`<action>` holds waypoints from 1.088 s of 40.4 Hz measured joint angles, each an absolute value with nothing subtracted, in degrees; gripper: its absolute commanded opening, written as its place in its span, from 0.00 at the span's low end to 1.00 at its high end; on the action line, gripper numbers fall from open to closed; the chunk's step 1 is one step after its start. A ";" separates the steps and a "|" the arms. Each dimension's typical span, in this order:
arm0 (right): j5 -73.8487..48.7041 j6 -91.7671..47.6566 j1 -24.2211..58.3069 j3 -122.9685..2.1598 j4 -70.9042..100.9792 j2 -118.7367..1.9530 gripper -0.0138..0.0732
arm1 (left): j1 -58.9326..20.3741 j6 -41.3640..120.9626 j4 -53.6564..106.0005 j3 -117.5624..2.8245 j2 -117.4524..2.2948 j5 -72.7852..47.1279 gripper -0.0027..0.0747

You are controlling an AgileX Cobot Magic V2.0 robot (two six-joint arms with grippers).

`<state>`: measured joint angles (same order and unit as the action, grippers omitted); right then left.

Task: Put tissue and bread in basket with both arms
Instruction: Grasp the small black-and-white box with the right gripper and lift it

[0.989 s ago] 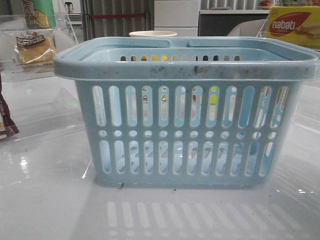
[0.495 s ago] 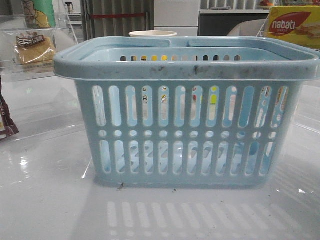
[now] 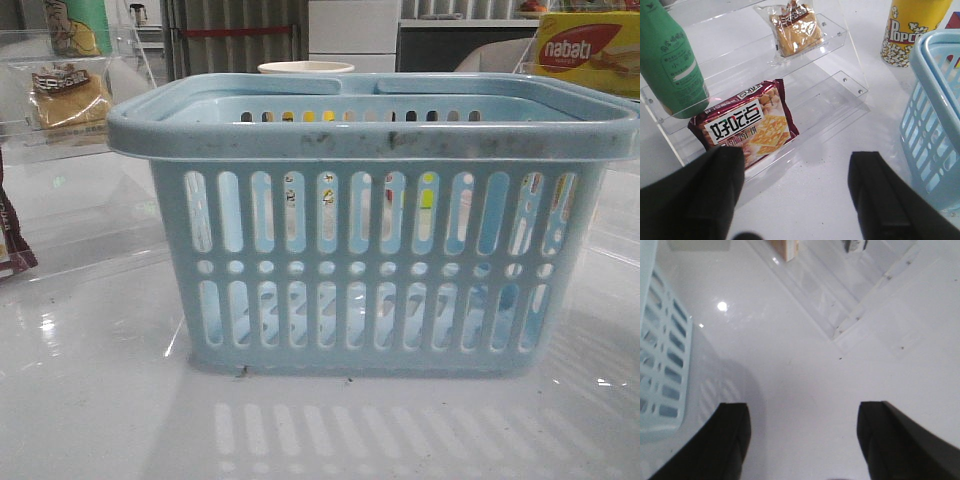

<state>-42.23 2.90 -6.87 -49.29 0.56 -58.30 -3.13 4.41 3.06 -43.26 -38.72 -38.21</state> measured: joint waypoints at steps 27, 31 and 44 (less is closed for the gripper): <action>-38.29 2.90 -12.25 -75.72 0.44 -90.80 0.80 | -3.13 4.41 3.06 -43.26 -38.72 -38.21 0.69; -38.20 2.90 -12.25 -79.03 0.44 -94.73 0.80 | -3.13 4.41 3.06 -43.20 -38.72 -38.21 0.69; -37.26 2.90 -12.25 -85.62 -0.87 -104.79 0.79 | -3.13 4.41 3.06 -43.20 -38.72 -38.21 0.69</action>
<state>-37.26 2.90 -12.25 -85.62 -0.87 -104.79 -3.13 4.41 3.06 -43.20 -38.72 -38.21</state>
